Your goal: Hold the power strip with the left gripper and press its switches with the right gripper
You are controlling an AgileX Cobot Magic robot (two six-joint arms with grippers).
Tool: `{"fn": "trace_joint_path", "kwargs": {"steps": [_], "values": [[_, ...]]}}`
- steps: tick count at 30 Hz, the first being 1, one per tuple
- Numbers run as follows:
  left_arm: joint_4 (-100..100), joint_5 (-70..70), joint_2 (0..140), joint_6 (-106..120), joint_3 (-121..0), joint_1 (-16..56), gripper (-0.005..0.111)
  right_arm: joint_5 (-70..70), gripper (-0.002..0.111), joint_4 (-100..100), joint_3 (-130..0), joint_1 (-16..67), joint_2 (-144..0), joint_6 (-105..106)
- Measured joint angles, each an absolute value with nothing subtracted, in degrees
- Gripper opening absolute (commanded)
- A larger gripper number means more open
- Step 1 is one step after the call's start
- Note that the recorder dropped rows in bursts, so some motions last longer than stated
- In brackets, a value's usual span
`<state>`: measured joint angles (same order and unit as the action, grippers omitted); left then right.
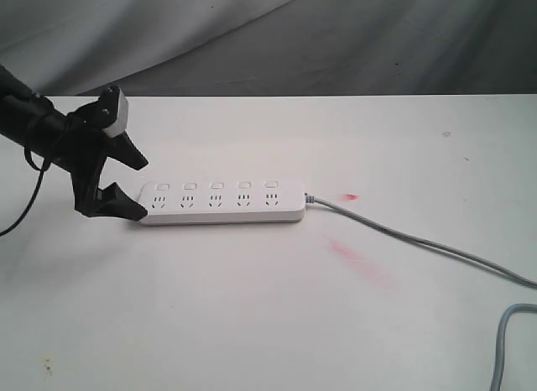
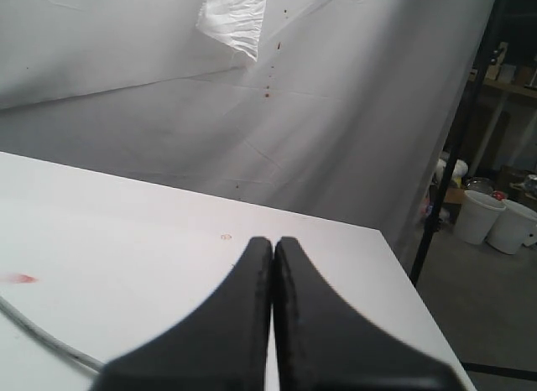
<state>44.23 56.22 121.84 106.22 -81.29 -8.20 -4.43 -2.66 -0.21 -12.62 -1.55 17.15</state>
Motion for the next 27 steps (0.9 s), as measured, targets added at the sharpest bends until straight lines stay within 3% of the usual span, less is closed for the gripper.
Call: {"fn": "trace_joint_path", "kwargs": {"steps": [14,15,17,21,22,27], "values": [[39.7,68.7,100.1,61.8,-81.3,-8.2,0.091,-4.4,0.0,-2.7,-0.2,-12.6,-1.5,17.2],[39.7,68.9,98.7,60.7,-81.3,-8.2,0.088,-4.4,0.0,-2.7,-0.2,-12.6,-1.5,17.2],[39.7,69.2,96.2,59.2,-81.3,-8.2,0.069,-4.4,0.0,-2.7,-0.2,-12.6,-1.5,17.2],[39.7,69.6,92.0,58.0,-81.3,-8.2,0.021,-4.4,0.0,-2.7,-0.2,-12.6,-1.5,17.2],[39.7,69.6,91.1,58.0,-81.3,-8.2,0.004,-4.4,0.0,-2.7,-0.2,-12.6,-1.5,17.2],[42.7,69.8,87.4,57.3,-81.3,-8.2,0.0,-4.4,0.0,-2.7,-0.2,-12.6,-1.5,17.2]]}}
